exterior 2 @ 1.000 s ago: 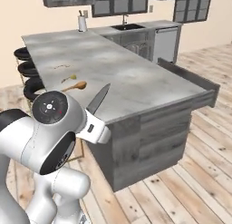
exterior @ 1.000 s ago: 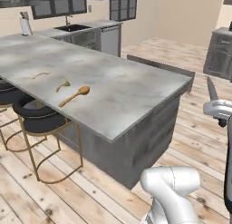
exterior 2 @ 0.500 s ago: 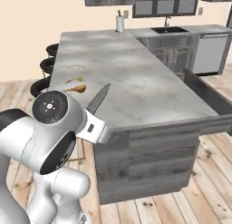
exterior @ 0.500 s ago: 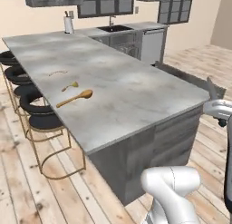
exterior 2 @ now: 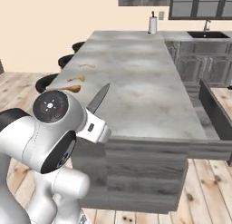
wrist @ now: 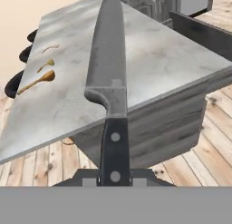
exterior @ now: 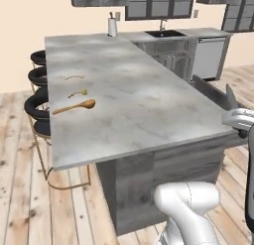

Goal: Pick up the metallic utensils from the counter and place them in the open drawer. Make sure not to pick up any wooden utensils.

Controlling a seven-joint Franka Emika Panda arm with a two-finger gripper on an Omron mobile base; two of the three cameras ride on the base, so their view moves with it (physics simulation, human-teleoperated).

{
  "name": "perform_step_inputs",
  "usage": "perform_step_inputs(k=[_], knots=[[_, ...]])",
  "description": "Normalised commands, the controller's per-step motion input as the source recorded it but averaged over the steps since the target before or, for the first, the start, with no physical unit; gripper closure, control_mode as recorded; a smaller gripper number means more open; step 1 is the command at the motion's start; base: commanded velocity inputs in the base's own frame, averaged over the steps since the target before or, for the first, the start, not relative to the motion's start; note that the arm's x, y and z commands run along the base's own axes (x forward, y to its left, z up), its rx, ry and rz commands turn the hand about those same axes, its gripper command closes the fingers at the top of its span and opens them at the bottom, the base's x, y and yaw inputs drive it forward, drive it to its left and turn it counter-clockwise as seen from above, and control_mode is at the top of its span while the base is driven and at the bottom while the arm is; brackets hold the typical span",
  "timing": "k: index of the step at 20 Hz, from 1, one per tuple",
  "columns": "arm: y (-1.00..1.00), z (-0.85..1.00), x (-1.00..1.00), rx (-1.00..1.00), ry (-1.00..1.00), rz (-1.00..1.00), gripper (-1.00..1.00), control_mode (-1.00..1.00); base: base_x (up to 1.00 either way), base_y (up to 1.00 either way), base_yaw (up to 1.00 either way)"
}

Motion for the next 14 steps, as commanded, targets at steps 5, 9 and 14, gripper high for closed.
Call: perform_step_inputs(k=[5,9,14], knots=[[0.0,0.0,0.0,0.0,0.0,0.0,1.0,1.0,0.0,-1.0,0.43],[0.0,0.0,0.0,0.0,0.0,0.0,1.0,1.0,0.25,-1.0,0.31],[0.0,0.0,0.0,0.0,0.0,0.0,1.0,1.0,0.08,-1.0,0.14]])
